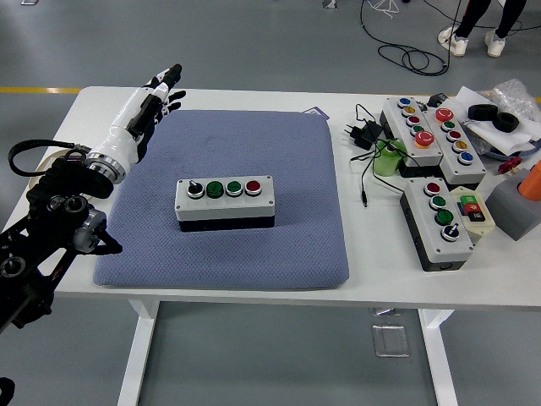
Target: Pick up the button,place it on the desk,press the button,press the button
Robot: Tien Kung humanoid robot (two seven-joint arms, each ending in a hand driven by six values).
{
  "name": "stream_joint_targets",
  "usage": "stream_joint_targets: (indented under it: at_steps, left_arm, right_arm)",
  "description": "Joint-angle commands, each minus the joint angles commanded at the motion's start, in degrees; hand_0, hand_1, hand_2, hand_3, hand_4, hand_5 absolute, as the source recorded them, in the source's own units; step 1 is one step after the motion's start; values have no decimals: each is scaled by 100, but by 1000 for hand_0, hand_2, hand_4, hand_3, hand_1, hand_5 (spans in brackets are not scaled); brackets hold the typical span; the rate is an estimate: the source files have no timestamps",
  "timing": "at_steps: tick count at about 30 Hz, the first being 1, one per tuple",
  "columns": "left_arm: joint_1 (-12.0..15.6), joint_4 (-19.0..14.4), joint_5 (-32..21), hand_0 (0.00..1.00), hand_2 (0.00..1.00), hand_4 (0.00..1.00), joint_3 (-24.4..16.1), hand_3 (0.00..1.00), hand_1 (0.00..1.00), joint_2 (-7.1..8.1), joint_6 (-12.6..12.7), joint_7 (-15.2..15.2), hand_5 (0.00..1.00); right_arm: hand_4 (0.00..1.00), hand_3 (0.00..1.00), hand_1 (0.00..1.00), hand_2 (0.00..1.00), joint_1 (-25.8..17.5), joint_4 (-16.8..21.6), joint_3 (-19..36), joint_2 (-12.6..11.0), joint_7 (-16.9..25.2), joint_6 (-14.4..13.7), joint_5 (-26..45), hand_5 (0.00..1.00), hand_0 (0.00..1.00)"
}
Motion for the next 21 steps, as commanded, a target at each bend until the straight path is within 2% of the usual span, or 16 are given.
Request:
stream_joint_targets:
  at_steps: [2,3,5,7,11,16,21]
  left_arm:
    - [70,84,-482,891,998,789,-105,998,913,2,-38,-125,998]
    - [108,113,-727,850,953,767,-193,982,872,-7,-80,-151,998]
    - [130,128,-950,850,953,767,-250,982,872,-15,-109,-159,998]
    - [237,141,-798,850,953,767,-606,982,872,-131,-222,-40,998]
    - [334,98,-602,819,920,750,-1028,943,847,-214,-415,3,998]
    - [503,23,-389,820,904,746,-1400,911,843,-179,-646,-32,998]
    - [772,-132,-434,825,902,738,-1807,904,849,-99,-836,-106,998]
  right_arm:
    - [375,581,637,664,14,0,-32,3,1,25,-43,231,652]
    - [374,581,636,663,20,0,-37,8,4,26,-42,230,650]
    - [374,581,636,663,23,0,-39,11,5,26,-41,230,650]
    - [374,581,636,663,30,0,-16,24,6,13,-27,230,650]
    - [374,581,636,664,45,0,-4,30,10,13,-41,232,650]
    - [374,581,636,663,40,0,-1,25,15,11,-44,232,650]
    - [374,581,636,663,27,0,-4,20,14,10,-34,233,650]
